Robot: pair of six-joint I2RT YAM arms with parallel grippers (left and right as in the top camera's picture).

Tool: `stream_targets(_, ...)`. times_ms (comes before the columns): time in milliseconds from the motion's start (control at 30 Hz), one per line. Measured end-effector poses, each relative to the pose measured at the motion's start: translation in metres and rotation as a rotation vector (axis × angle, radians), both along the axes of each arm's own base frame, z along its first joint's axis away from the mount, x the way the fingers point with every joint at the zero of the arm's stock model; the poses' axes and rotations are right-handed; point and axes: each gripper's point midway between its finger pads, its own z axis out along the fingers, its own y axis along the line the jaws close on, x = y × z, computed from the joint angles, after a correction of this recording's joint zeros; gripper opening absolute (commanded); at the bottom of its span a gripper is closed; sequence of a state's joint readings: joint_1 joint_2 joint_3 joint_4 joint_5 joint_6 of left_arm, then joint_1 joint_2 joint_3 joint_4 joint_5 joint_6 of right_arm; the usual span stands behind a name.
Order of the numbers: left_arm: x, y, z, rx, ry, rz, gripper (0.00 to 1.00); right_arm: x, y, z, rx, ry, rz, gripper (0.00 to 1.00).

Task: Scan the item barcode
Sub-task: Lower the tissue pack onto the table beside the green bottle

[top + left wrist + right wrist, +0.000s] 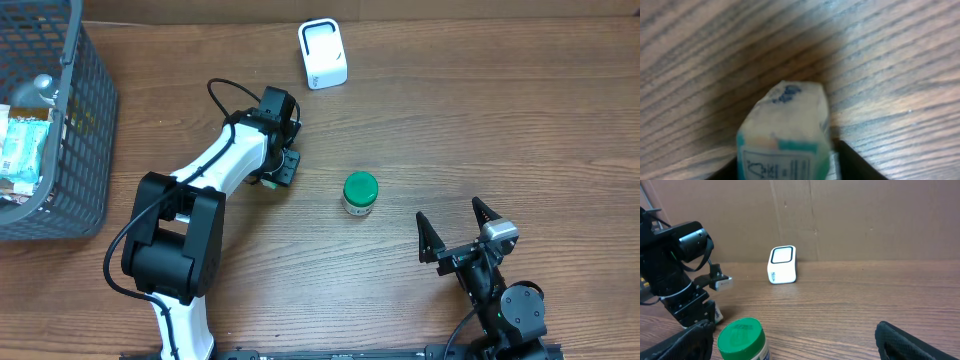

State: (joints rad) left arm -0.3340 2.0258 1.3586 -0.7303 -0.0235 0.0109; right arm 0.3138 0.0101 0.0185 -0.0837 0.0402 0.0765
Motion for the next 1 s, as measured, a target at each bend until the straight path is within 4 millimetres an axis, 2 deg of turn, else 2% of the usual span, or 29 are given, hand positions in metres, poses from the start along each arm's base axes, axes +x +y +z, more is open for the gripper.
stream_targets(300, -0.003, -0.003, -0.002, 0.005, 0.001, 0.007, 0.14, 0.000, 0.000, 0.000, 0.000, 0.000, 0.000, 1.00)
stream_targets(433, -0.009, -0.024, -0.002, -0.002, -0.006, -0.033, 0.17, 0.000, 0.000, 0.000, 0.000, 0.000, 0.000, 1.00)
stream_targets(533, -0.020, -0.056, -0.002, -0.014, -0.013, -0.085, 0.19, 0.000, 0.000, 0.000, 0.001, 0.000, 0.000, 1.00)
stream_targets(667, -0.036, -0.085, -0.002, -0.031, -0.008, -0.117, 0.22, 0.000, 0.000, 0.000, 0.000, 0.000, 0.000, 1.00)
stream_targets(733, -0.040, -0.091, -0.002, -0.037, -0.004, -0.108, 0.24, 0.000, 0.000, 0.000, 0.000, 0.000, -0.001, 1.00)
stream_targets(833, -0.041, -0.092, -0.002, -0.043, -0.001, -0.084, 0.31, 0.000, 0.000, 0.000, 0.000, 0.000, 0.000, 1.00)
stream_targets(933, -0.041, -0.092, -0.002, -0.046, 0.000, -0.068, 0.32, 0.000, 0.000, 0.000, 0.001, 0.000, 0.000, 1.00)
stream_targets(1000, -0.042, -0.093, -0.002, -0.052, 0.005, -0.062, 0.37, 0.000, 0.000, 0.000, 0.000, 0.000, 0.000, 1.00)
